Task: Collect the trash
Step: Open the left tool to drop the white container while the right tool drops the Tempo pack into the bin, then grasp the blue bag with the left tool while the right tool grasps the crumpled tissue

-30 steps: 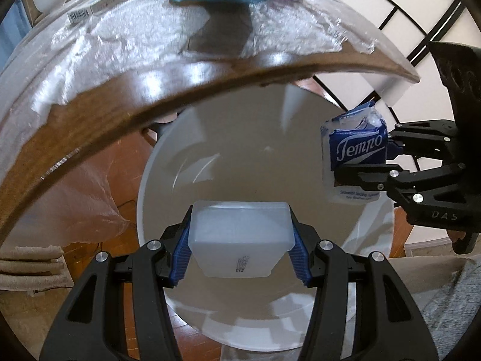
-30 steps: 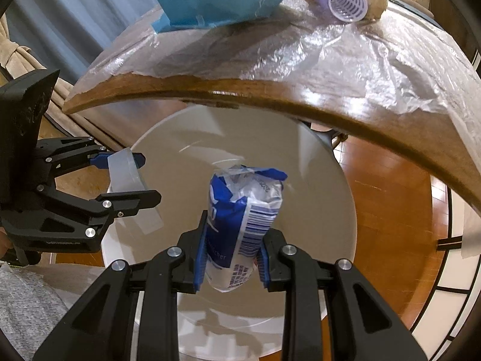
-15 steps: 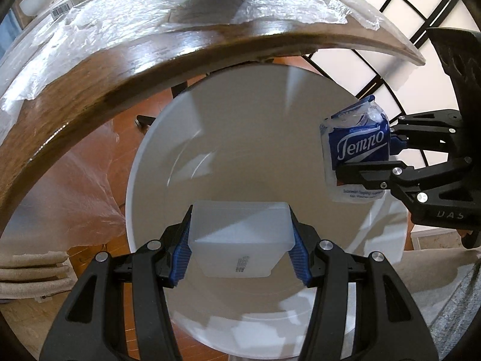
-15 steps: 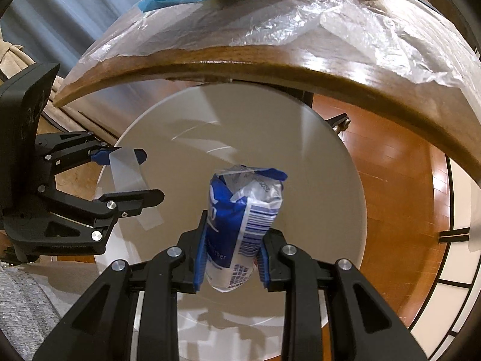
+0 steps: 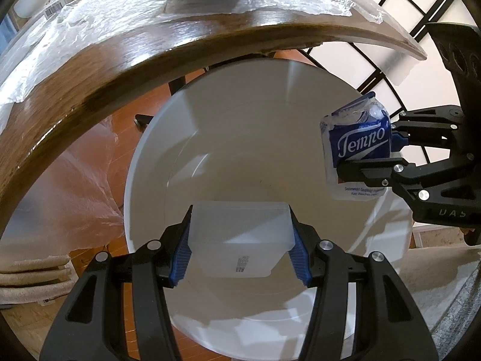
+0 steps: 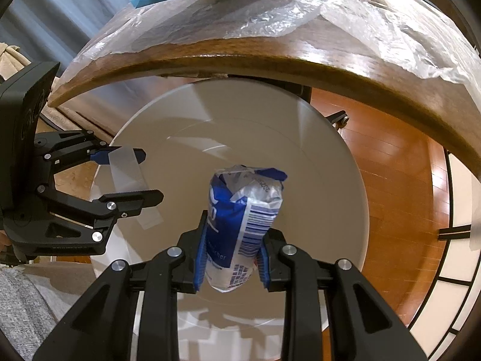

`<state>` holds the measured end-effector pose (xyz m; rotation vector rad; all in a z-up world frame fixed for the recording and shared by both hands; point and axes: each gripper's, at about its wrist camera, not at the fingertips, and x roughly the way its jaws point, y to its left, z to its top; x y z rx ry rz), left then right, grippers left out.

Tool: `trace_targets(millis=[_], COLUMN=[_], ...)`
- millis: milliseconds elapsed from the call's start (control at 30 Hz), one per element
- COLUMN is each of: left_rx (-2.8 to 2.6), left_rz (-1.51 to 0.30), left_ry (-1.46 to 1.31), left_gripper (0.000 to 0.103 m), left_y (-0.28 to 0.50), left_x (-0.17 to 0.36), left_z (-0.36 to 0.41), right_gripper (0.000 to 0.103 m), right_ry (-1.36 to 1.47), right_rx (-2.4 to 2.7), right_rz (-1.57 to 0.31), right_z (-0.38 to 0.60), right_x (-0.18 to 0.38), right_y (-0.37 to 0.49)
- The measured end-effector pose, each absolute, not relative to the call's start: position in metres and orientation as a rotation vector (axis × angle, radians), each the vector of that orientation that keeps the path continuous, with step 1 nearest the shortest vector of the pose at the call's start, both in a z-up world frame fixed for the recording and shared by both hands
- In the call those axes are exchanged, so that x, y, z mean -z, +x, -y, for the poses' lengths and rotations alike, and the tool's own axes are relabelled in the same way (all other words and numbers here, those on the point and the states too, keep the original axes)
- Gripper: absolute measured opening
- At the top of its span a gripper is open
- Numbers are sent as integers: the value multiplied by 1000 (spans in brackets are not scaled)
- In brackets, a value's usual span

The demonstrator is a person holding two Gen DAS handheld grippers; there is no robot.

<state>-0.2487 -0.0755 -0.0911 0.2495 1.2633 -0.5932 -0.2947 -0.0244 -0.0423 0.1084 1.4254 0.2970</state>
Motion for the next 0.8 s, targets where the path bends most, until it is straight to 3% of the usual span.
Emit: trace_targets(millis=[400,467,500,533,633,800], left_rx=[611,604,588,584,598,589], left_rz=[-1257,-1235,-1230,-1233,-1212,-1174], left_ry=[255,255,254,248,206,203], left_gripper=[56,56,61,72,85,88], left_y=[-243,-243,-241,-240,-239,-242], left_x=[90,87,86,85,78,65], left_z=[74,72,71,70,65,59], right_gripper=[28,32,32,37,62,82], right_ry=[109,117,123,134,136,87], right_rx=[-281,-263,-255,-249,-226,-193], right_rz=[-1432,-1427,-1423,-1417,-1388,-1317], right_z=[28,30,31,34,38,40], right_x=[43,42,41,39,32,10], right_y=[-296,-296,-296,-297,-298,-301])
